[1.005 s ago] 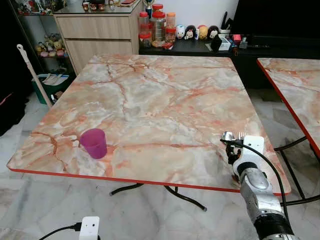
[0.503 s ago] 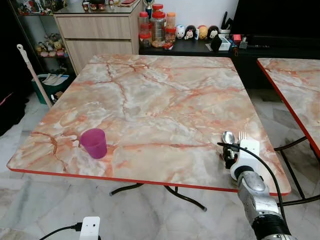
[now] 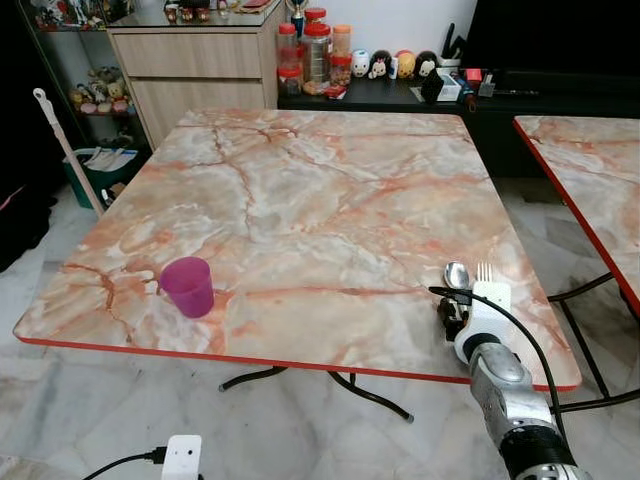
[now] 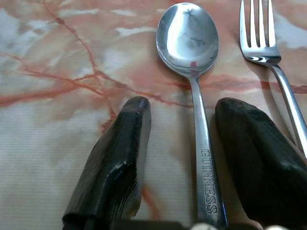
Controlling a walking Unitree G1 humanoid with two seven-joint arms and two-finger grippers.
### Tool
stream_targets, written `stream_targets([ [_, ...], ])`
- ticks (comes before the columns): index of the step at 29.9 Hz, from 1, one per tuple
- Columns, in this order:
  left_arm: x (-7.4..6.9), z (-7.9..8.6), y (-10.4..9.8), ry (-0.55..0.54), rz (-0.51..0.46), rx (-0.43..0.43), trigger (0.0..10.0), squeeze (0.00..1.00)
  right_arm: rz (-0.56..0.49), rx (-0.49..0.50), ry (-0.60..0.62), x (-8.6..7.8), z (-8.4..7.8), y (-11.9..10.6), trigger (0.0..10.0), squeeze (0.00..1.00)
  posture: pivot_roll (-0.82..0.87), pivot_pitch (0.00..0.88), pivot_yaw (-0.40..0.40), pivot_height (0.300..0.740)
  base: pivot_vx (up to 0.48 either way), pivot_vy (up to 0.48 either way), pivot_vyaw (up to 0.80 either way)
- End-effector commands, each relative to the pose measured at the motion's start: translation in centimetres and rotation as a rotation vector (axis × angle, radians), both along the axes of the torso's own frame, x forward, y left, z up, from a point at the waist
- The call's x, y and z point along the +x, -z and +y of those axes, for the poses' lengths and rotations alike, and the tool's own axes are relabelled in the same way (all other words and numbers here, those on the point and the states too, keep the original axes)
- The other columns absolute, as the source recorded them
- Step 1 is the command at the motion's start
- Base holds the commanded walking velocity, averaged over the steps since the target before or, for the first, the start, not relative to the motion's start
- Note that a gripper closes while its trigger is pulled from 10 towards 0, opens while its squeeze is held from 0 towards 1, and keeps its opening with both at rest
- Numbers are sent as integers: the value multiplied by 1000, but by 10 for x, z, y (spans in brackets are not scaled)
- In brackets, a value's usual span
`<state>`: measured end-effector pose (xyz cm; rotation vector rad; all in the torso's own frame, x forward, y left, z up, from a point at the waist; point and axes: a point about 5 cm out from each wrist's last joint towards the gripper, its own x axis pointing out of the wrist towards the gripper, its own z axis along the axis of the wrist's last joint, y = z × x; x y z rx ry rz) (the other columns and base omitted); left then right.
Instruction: Setting the table
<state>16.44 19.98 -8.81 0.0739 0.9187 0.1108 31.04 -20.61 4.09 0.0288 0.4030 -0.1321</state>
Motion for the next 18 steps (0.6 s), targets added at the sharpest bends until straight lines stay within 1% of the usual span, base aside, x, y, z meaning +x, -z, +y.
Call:
stream_targets([
  [1,-3,-1,2,5,26,-11,10000,0,23,1,-11,1,5,2,0,0,13,0,1,732,0,0,0],
  [18,-3,0,2,-5,30,-15,10000,0,19,7,-40,4,12,1,0,0,13,0,-3,732,0,0,0],
])
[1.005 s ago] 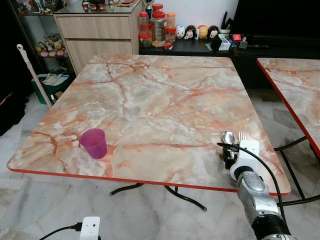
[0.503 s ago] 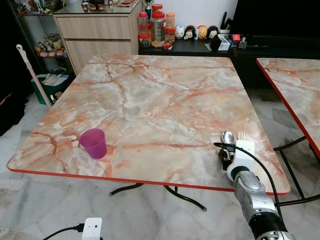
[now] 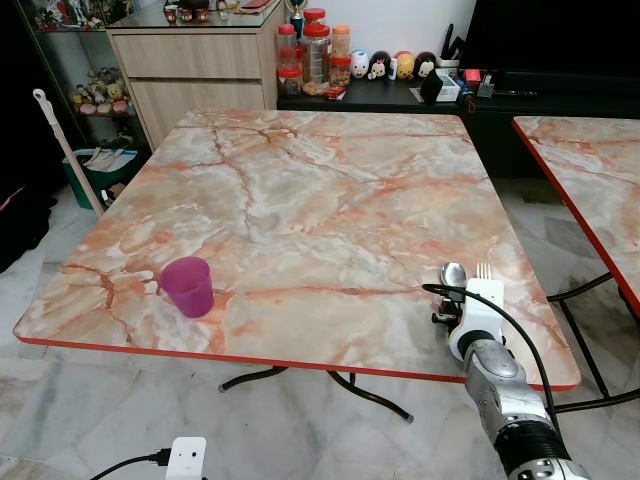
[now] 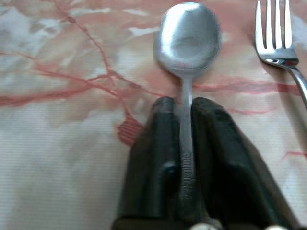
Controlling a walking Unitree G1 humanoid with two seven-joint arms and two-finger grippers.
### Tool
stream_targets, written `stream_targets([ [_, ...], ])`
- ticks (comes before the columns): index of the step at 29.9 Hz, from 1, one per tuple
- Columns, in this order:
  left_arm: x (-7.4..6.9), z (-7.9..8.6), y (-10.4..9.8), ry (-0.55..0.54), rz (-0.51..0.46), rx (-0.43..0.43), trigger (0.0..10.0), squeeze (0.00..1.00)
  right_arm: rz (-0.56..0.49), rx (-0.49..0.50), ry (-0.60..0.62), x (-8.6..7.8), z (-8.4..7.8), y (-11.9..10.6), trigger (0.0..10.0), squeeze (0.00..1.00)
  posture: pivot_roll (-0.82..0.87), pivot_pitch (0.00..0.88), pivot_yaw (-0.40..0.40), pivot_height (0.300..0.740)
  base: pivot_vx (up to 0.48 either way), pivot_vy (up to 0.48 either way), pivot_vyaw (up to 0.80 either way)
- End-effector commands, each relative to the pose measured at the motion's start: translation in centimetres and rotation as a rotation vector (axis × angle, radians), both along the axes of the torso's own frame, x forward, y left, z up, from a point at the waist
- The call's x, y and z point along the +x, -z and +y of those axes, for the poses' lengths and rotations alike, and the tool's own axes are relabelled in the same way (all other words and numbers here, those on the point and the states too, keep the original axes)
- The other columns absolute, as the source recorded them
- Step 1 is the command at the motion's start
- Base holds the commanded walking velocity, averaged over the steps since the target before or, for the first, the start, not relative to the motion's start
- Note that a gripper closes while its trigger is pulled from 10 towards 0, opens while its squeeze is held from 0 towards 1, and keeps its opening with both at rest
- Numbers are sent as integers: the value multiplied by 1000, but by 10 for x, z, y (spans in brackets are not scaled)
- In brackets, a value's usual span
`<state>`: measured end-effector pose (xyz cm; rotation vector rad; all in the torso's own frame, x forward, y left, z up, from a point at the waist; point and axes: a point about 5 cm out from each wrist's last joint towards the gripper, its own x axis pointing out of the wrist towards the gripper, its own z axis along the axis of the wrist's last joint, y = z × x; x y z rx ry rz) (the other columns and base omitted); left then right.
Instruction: Setting the table
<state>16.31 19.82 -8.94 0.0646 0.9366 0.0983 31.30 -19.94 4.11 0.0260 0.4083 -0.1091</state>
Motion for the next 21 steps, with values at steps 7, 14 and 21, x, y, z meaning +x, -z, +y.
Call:
stream_targets([
  [7,-2,2,1,-12,12,-1,10000,0,2,10,-28,3,9,0,0,0,14,0,-5,732,0,0,0],
  [14,-4,3,2,-18,13,17,10000,0,-15,0,-71,2,16,0,0,0,9,0,-7,732,0,0,0],
  [21,-3,8,0,-49,-2,51,10000,0,-183,-17,-157,14,33,-25,8706,0,14,0,-17,732,0,0,0],
])
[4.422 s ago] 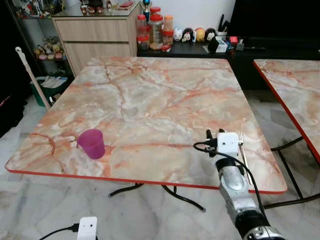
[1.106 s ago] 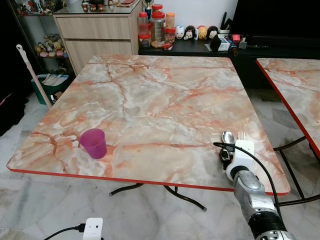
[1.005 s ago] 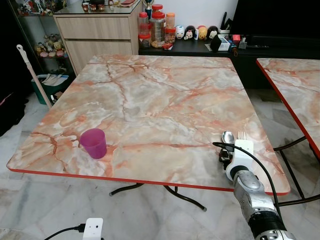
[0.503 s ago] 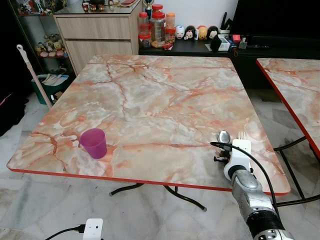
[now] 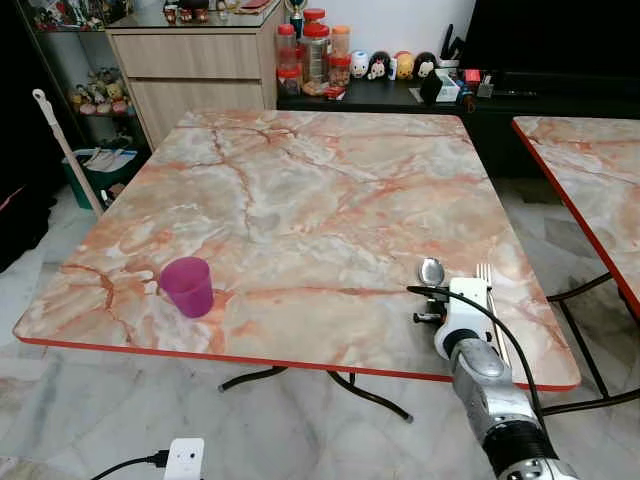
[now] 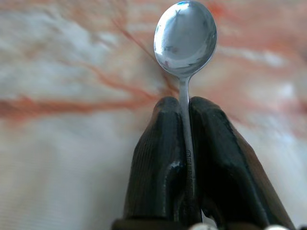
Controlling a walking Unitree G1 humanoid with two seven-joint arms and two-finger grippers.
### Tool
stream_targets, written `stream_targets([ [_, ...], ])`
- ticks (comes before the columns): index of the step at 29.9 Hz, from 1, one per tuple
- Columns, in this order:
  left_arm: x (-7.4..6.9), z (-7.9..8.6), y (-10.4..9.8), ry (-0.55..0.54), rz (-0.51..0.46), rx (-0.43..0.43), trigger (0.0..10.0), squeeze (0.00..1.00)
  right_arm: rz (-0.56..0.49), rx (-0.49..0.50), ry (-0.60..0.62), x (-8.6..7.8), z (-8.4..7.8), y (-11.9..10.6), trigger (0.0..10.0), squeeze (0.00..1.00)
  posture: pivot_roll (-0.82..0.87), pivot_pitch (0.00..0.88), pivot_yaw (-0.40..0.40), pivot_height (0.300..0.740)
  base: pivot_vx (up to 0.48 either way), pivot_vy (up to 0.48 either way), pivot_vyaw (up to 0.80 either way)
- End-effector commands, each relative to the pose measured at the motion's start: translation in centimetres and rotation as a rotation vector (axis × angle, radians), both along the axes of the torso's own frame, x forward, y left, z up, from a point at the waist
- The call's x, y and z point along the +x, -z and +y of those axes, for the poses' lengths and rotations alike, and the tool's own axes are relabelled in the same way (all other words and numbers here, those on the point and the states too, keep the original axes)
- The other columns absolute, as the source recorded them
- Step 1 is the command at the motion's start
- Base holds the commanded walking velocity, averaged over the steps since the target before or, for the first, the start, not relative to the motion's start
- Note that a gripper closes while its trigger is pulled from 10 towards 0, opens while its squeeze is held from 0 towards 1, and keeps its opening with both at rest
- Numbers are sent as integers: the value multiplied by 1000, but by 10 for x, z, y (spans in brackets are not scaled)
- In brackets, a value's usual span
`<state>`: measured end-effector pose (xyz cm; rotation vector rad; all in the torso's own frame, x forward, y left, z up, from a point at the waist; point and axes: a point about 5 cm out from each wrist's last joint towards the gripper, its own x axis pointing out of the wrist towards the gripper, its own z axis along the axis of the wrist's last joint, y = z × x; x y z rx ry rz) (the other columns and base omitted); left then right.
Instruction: Setting the table
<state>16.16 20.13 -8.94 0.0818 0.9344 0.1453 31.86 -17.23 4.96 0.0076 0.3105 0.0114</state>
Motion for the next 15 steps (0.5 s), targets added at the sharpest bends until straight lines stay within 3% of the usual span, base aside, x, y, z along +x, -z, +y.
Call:
stream_targets([
  [1,-1,5,-1,-17,-3,20,10000,0,-123,-17,-48,11,10,-23,10000,0,14,0,-17,732,0,0,0],
  [3,2,6,-2,-19,-11,31,10000,0,-229,-39,-71,19,18,-42,10000,0,14,0,-19,732,0,0,0],
  [7,3,6,-2,-21,-15,37,10000,0,-271,-69,-94,21,22,-49,10000,0,14,0,-19,732,0,0,0],
  [9,4,6,-3,-8,-16,46,10000,0,-350,-78,-150,25,37,-62,10000,0,11,0,-19,732,0,0,0],
  [15,4,6,-3,-9,-20,60,10000,0,-379,-57,-159,25,46,-64,10000,0,16,0,-19,732,0,-204,0],
])
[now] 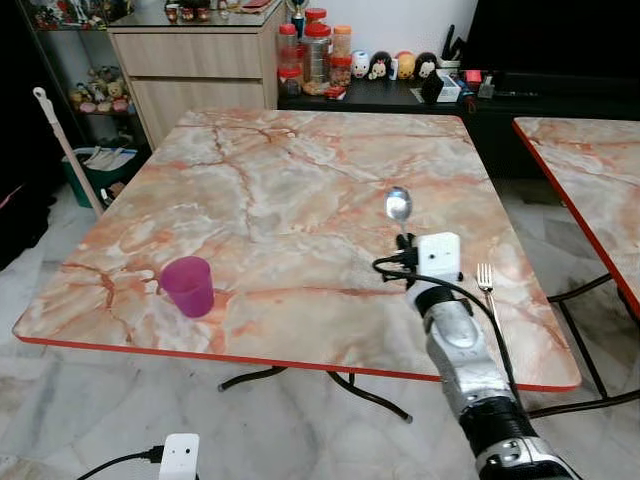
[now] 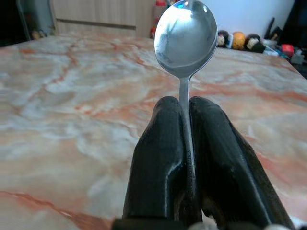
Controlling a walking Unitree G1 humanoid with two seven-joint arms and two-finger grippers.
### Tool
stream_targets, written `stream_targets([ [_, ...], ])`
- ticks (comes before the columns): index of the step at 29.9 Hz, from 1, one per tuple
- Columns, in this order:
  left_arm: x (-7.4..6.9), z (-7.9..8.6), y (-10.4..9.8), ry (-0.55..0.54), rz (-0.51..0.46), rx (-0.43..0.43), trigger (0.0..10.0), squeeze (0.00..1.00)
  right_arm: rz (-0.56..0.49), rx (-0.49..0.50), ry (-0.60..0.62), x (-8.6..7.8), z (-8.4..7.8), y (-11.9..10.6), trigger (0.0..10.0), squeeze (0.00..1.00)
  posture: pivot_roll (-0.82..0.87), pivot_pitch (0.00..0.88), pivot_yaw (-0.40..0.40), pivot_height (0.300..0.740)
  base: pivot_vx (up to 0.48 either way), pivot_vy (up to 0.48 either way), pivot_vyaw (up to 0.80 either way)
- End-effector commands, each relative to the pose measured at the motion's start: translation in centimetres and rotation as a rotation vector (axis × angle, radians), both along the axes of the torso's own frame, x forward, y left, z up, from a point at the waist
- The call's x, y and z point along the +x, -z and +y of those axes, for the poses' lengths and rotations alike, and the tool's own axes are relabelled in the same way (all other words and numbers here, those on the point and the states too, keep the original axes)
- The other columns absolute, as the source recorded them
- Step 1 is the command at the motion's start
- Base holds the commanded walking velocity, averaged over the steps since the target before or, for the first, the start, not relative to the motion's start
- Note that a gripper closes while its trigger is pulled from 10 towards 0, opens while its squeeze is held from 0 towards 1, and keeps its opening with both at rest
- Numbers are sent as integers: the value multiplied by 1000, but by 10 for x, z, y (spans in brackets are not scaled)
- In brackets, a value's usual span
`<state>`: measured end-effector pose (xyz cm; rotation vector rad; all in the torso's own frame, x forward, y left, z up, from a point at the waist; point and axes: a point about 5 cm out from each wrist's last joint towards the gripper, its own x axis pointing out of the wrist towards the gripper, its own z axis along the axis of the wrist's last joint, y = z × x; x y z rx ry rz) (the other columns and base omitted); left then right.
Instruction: Setting the table
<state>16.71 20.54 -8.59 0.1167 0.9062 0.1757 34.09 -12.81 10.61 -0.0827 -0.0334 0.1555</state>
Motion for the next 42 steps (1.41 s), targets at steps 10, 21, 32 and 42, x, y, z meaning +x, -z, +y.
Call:
stream_targets([
  [10,0,5,-1,-16,2,21,10000,0,-82,-17,-12,2,1,-13,10000,0,13,0,-20,732,0,-337,0],
  [21,-1,5,0,-30,2,17,10000,0,-136,2,-39,3,4,-21,10000,0,5,0,-17,732,0,-336,0],
  [32,-5,8,1,-35,12,22,10000,0,-148,3,-50,-1,3,-20,10000,0,1,0,-12,732,0,-327,0],
  [42,-7,9,1,-36,15,22,10000,0,-102,-20,-74,-10,2,-4,10000,0,2,0,-11,732,0,-323,0],
])
